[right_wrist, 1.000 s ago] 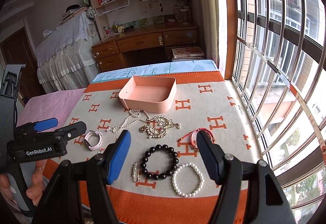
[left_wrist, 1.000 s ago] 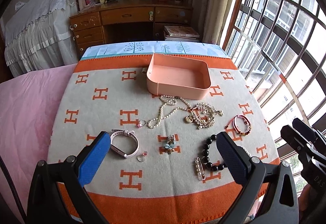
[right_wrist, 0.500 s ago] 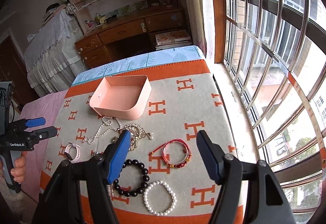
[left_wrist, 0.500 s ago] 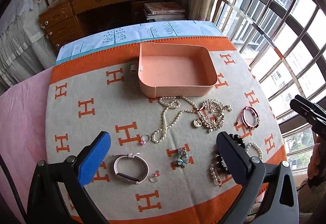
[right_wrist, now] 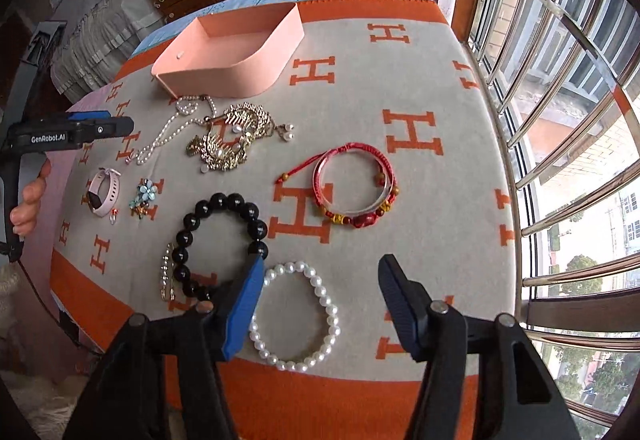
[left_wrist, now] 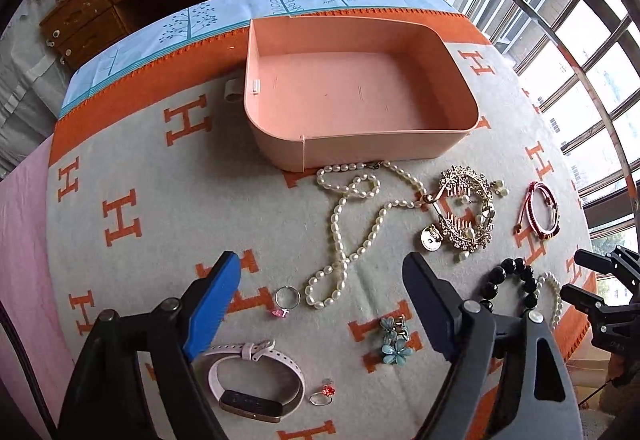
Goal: Organize jewelry
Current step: 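Reach the left tool to the pearl necklace while the right tool grasps the pearl bracelet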
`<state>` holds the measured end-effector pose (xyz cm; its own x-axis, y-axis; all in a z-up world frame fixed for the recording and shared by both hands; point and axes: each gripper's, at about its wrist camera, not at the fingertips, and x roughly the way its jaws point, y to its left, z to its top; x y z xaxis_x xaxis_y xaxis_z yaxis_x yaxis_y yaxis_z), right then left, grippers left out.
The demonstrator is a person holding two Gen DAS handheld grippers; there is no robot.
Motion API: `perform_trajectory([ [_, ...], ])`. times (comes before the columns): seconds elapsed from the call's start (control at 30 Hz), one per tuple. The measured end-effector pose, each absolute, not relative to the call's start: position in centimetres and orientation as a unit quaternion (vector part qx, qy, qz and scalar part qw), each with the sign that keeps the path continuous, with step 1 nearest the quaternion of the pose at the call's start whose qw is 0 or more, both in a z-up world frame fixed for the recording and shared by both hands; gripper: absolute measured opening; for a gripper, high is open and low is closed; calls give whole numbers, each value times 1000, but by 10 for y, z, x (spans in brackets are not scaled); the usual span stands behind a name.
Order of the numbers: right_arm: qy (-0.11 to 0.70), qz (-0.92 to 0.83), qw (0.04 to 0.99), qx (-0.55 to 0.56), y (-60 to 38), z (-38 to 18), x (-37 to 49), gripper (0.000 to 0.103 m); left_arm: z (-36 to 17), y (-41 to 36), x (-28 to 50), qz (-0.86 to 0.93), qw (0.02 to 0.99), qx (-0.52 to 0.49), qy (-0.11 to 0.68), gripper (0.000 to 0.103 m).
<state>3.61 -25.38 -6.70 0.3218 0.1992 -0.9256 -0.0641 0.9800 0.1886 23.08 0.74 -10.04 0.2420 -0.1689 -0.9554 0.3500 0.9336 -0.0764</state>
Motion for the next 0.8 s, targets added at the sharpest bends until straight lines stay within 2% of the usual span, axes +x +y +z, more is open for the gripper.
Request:
perform_trajectory([
  [0.07,593,86,800,42,-249,-82,31,45,-108,1,233,-173,778,92,597,73],
  [0.13,606,87,791,18,-244,-93,27,39,-115,-6,236,-179,773,112,598,69],
  [0.3,588,91,803,-50,-227,-97,20,31,-132,-14,249,-182,758,121,614,57],
  [0.43,587,93,803,-44,-229,-97,23,8,-141,-23,268,-180,749,103,630,55],
  [0.8,584,102,805,23,-245,-94,36,8,-149,-42,295,-163,744,25,647,55],
])
